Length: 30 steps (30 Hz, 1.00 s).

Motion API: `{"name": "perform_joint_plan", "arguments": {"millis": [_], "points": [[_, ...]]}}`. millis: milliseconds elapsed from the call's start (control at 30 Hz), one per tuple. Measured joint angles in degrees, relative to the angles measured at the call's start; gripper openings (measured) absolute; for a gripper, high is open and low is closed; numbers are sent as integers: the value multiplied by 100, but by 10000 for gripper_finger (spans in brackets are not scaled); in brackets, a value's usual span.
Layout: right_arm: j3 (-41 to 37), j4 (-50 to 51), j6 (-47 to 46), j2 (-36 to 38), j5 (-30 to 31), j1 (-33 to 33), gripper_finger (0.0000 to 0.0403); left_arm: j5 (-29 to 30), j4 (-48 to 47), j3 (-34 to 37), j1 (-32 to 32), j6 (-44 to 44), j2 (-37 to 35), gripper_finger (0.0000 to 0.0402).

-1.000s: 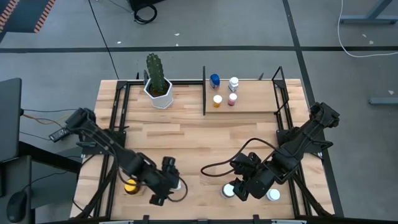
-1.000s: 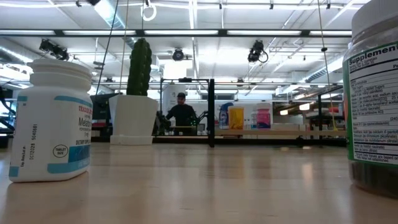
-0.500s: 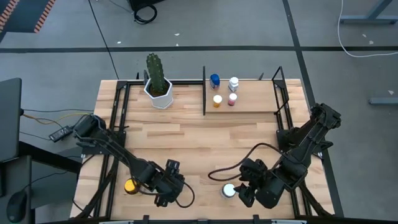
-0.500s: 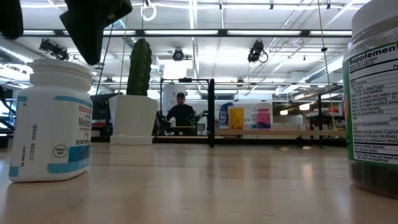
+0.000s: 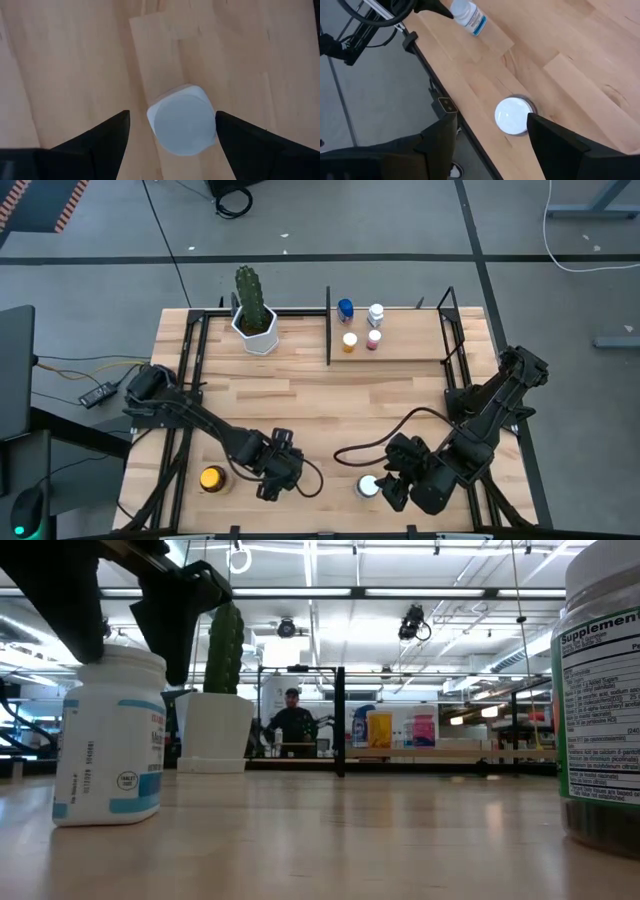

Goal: Pick and place medicine bottles onto shelf by color
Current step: Move the white pill bottle below on the shelf

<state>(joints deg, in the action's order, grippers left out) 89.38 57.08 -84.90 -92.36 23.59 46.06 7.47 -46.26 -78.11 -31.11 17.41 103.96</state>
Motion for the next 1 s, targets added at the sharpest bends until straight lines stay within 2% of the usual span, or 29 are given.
{"name": "perform_joint_plan", "arguments": {"millis": [400, 500, 633, 1000], "points": [[0, 0, 24, 0, 0, 0, 248, -32, 11, 0, 139, -4, 0, 297], [0, 2, 46, 0, 0, 0, 248, -198, 11, 0, 166, -4, 0, 292], [0, 4, 68, 0, 0, 0, 248, -471, -41, 0, 208, 36, 33, 274], [0, 4, 70, 0, -2, 11, 248, -468, 96, 0, 260, 149, 97, 221]]}}
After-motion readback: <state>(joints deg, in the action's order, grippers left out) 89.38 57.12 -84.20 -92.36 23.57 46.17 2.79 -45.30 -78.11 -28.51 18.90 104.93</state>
